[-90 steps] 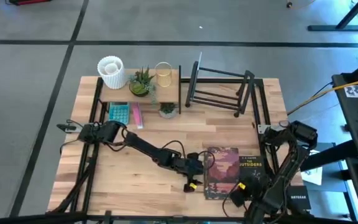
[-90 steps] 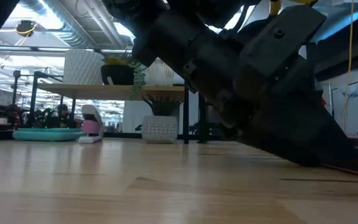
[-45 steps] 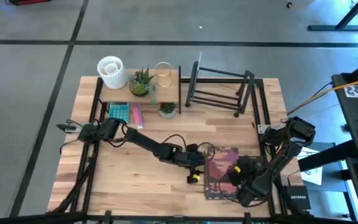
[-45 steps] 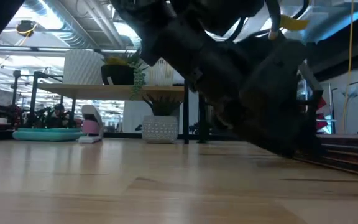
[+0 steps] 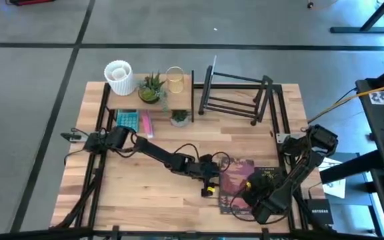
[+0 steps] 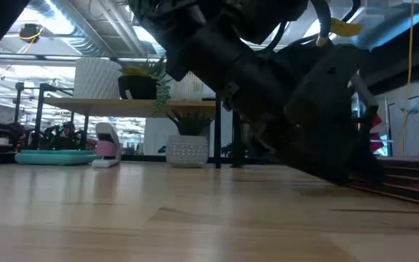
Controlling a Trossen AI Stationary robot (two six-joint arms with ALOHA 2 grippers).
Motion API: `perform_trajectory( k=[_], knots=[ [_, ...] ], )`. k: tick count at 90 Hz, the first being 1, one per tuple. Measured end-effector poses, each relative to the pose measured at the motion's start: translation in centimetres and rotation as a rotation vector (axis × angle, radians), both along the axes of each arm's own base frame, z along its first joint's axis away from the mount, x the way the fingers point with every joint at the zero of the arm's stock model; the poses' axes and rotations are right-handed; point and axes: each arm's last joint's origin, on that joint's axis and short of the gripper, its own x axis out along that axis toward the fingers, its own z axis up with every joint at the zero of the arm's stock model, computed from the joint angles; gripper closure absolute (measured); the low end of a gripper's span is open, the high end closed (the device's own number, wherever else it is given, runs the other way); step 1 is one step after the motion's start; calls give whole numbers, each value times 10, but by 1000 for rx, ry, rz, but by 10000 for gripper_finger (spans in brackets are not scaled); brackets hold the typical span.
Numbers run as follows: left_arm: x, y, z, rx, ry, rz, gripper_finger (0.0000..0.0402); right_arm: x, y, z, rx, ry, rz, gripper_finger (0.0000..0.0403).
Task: Stock shelves
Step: Adjust the stacked books on the table
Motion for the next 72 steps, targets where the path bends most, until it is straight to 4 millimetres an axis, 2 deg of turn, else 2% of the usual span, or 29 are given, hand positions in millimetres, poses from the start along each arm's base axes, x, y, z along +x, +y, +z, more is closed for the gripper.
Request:
perform_trajectory(
  k=[15, 25, 35, 49, 62, 72],
  knots=[
    [-5, -4, 5, 24, 33, -22, 165, 2, 8, 20, 12, 29, -30, 292],
    [-12, -4, 34, 82, 30, -13, 165, 6, 26, 36, 81, -66, 10, 292],
    [-18, 6, 63, 165, 14, 1, 165, 8, 52, 40, 198, -246, 74, 292],
    [-7, 48, 82, 213, -31, 60, 165, 16, 88, 25, 399, -380, 163, 292],
    [6, 87, 72, 235, -64, 130, 165, 33, 108, -2, 474, -441, 223, 292],
    [13, 101, 61, 242, -86, 135, 178, 49, 112, -19, 499, -451, 271, 292]
  ],
)
